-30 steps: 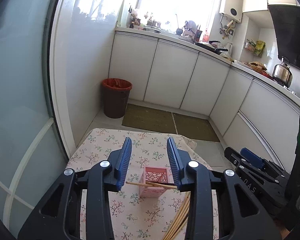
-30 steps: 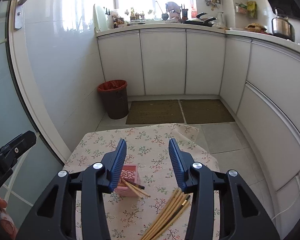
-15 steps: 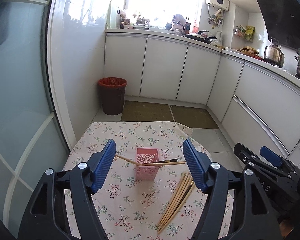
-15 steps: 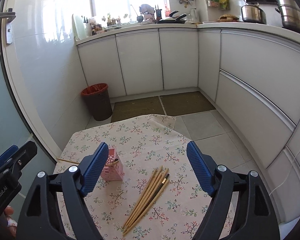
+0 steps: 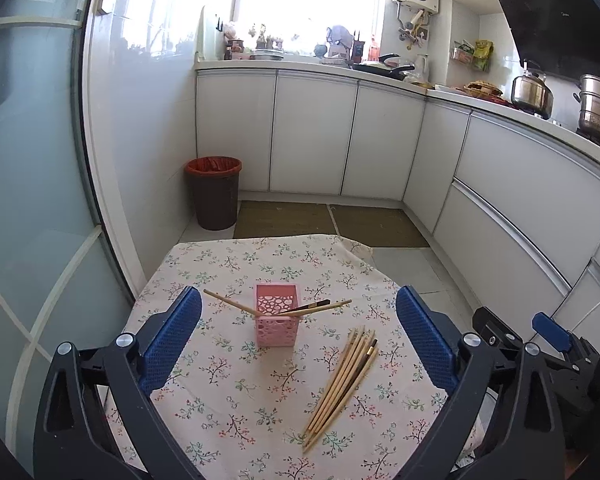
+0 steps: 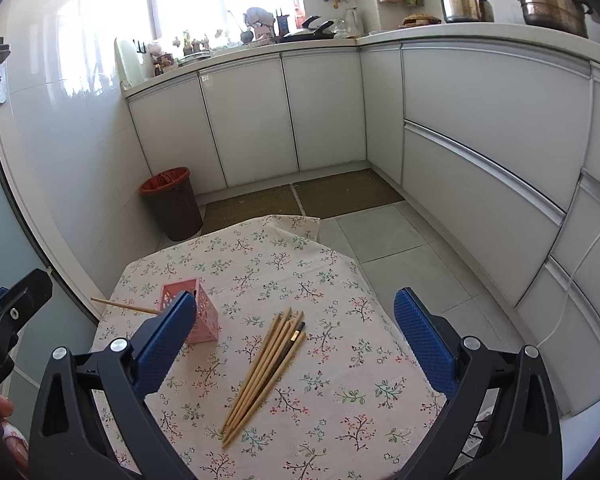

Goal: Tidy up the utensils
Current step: 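Withdraw both open tools from the pink holder, then reach both tools toward the remaining chopstick pile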

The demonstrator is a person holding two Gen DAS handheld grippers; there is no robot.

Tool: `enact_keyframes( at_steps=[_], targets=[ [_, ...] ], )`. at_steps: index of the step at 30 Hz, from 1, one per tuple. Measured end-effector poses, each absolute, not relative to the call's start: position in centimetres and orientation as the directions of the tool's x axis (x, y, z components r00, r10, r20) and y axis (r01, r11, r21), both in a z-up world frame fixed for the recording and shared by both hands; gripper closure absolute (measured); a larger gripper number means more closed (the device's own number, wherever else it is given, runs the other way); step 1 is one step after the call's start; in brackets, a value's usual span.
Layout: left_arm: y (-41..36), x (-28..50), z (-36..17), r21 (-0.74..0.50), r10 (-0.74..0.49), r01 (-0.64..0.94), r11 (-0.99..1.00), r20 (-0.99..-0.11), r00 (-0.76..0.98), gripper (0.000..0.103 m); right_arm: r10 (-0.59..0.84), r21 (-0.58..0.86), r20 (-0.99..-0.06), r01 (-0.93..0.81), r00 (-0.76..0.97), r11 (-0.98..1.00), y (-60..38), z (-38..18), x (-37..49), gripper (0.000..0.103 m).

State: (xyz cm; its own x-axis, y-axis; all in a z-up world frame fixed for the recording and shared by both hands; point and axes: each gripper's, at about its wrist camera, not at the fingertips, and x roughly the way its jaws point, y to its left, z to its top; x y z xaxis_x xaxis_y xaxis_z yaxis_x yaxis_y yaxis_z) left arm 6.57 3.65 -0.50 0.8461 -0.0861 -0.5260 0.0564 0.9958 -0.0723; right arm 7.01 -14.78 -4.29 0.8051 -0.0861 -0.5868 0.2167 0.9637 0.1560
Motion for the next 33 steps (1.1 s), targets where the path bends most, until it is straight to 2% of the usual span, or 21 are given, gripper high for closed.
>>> enact_keyframes(
  at_steps=[7,14,22,28,33],
  targets=[
    [2.0,6.7,-1.5,-0.040,-0.091,0.083,0.996,-0.558,0.825,0.007,-0.087,0.192,-0.621,0.259,0.779,0.947,-17.4,-6.1,6.2,0.007],
    [-1.0,7.2,-4.0,0.049,-0.106,0.177,0.983,-0.634,0.766,0.007,-0.092,0.217,-0.647,0.298,0.757,0.929,-19.9,-7.9,5.5,0.007],
    [-5.7,9.6,-10.0,0.073,-0.164,0.382,0.921,-0.818,0.551,0.007,-0.059,0.286,-0.772,0.429,0.633,0.857,-26.0,-16.2,5.4,0.007],
    [-10.2,13.2,-14.7,0.085,-0.127,0.432,0.898,-0.889,0.440,0.007,-0.078,0.311,-0.807,0.534,0.585,0.786,-30.7,-21.6,4.9,0.007],
    [-14.2,19.0,-17.9,0.021,-0.144,0.461,0.887,-0.937,0.319,0.009,-0.061,0.350,-0.815,0.574,0.576,0.740,-33.3,-23.8,5.0,0.007]
  ],
)
